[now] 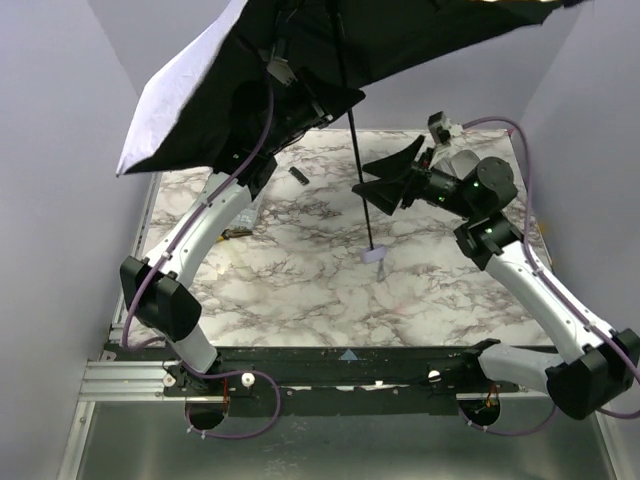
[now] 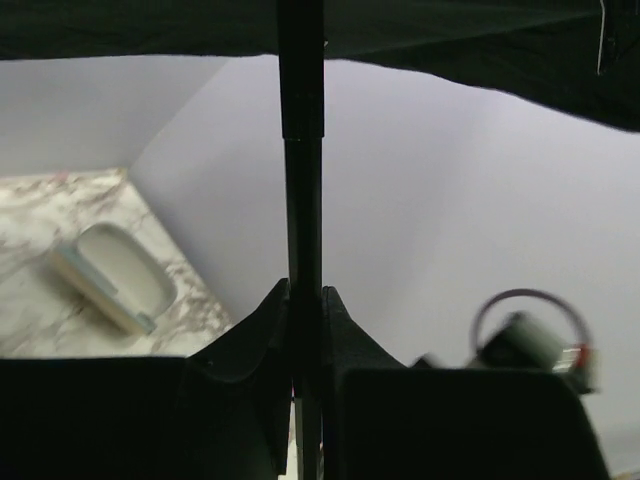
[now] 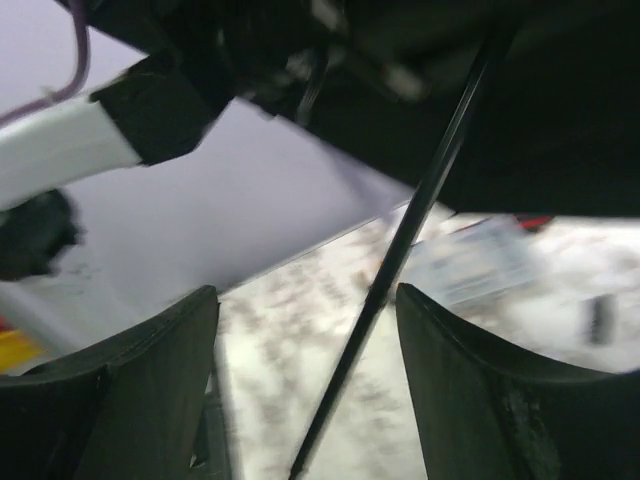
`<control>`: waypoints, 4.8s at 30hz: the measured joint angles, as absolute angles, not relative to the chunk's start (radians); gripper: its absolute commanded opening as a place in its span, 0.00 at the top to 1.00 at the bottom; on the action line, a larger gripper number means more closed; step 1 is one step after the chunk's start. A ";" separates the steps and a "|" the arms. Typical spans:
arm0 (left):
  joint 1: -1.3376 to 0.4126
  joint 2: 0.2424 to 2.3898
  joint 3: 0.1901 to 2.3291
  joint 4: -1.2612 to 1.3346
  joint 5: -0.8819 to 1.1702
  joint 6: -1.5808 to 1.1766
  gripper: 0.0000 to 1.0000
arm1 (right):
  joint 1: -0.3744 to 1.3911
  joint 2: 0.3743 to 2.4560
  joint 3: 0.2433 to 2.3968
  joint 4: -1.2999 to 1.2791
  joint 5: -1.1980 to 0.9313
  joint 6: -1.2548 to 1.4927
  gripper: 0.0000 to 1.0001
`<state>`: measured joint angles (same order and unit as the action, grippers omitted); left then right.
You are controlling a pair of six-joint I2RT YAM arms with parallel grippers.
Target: Open the umbrella
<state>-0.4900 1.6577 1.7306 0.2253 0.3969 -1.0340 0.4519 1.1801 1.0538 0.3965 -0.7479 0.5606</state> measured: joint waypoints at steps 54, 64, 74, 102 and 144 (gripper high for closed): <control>-0.419 1.488 1.638 -0.285 0.427 -0.650 1.00 | 0.269 1.313 1.316 0.172 -0.430 -0.798 0.39; -0.519 1.568 1.661 -0.210 0.328 -0.495 1.00 | 0.266 1.177 1.194 -0.017 -0.662 -0.693 0.31; -0.563 1.673 1.661 -0.154 0.293 -0.489 1.00 | 0.267 0.942 1.074 -0.416 -0.907 -0.682 0.20; -0.537 1.670 1.428 0.077 0.096 -0.630 1.00 | 0.267 0.855 1.041 -0.540 -0.867 -0.456 0.18; -0.548 1.176 0.809 -0.537 0.205 0.118 0.02 | 0.267 0.626 0.799 -0.715 -0.578 -0.588 0.00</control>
<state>-0.5484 1.1759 0.8085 -0.5373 0.2054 0.1184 0.2668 0.6262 0.7986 -0.7147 -0.5781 -0.5880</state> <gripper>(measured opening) 0.983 0.994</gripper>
